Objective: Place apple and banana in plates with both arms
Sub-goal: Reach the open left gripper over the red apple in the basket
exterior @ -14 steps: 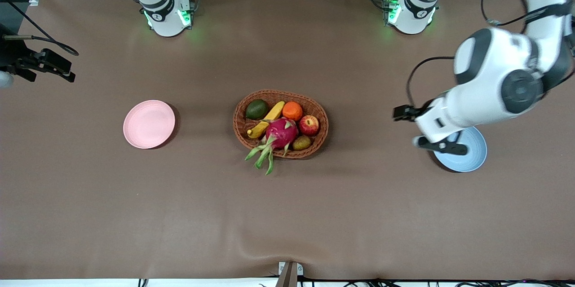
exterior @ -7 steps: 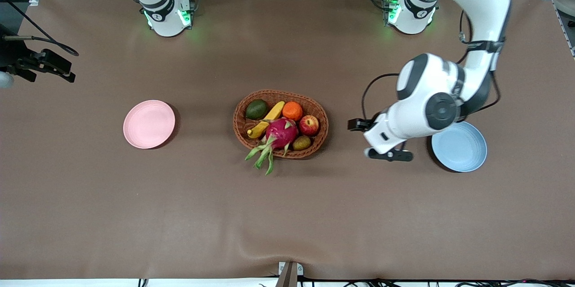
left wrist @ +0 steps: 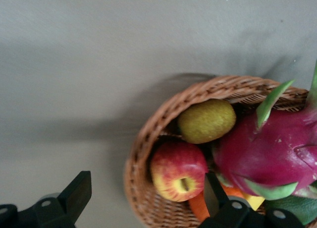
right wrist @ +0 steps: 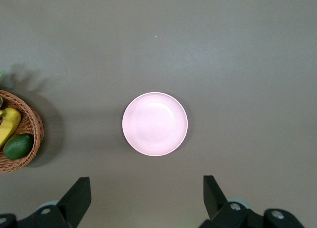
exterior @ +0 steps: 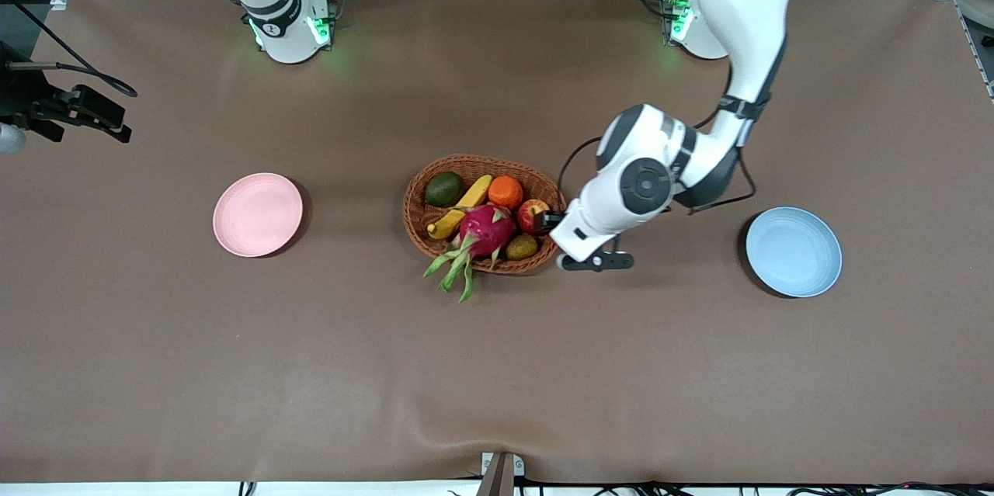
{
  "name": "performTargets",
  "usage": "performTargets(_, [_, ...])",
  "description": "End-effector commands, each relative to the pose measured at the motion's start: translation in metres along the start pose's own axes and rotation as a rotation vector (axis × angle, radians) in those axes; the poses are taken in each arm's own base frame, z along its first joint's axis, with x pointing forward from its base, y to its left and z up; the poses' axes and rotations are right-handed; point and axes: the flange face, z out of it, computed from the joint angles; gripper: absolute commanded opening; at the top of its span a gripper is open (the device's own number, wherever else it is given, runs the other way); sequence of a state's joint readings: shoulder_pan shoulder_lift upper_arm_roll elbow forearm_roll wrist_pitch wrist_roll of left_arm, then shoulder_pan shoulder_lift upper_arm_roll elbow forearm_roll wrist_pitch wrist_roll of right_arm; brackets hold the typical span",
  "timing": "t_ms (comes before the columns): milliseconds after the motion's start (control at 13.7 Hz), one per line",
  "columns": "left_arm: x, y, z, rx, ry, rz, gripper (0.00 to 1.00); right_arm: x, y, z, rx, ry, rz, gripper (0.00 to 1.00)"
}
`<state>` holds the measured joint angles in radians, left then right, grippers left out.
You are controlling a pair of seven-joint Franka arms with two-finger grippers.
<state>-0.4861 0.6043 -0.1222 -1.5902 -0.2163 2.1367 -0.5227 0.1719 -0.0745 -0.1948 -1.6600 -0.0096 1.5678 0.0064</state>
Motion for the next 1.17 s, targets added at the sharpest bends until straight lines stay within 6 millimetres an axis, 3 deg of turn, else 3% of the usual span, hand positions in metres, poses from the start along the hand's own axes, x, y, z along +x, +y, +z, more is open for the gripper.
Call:
performTargets(0, [0.004,0.009,0.019,-0.014,0.002,-0.028,1.0,0.0,0.004,0.0,-0.02,-0.001,-0.002,1.0])
performTargets(73, [-0.003,0.02,0.026,-0.015,0.003,-0.013,1.0,0.0,0.005,0.0,-0.02,-0.001,0.0,1.0])
performTargets(657, [-0.018,0.04,0.049,0.009,-0.009,-0.03,1.0,0.003,0.007,0.006,-0.022,-0.01,0.004,1.0])
performTargets(1094, [-0.017,0.038,0.057,0.019,-0.016,-0.026,1.0,0.004,0.011,0.005,-0.021,-0.007,0.011,1.0])
